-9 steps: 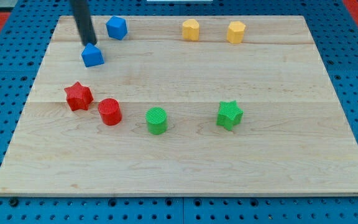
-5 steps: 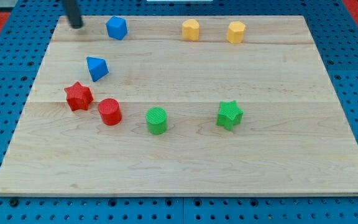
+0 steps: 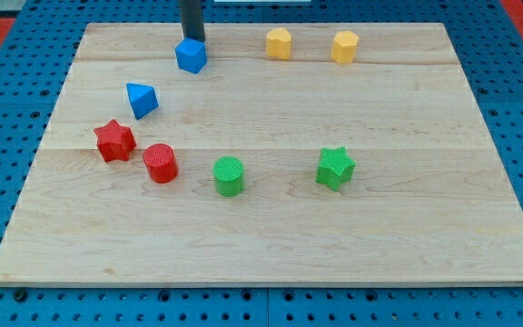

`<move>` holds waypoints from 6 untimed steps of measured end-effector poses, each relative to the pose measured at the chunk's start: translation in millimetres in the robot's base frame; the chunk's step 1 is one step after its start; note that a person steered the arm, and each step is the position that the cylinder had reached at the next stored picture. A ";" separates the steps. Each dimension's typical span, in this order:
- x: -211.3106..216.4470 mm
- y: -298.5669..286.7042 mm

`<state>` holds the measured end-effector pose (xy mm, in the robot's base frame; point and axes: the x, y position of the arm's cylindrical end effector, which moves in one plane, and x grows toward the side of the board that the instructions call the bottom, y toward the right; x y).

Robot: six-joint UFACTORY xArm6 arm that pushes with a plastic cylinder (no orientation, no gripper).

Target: Push the blue cube slightly towards bottom right side of the board

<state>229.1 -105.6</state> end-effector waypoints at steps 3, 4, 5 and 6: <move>-37.5 9.2; -37.2 9.8; -37.5 10.3; -37.5 8.9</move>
<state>191.6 -96.7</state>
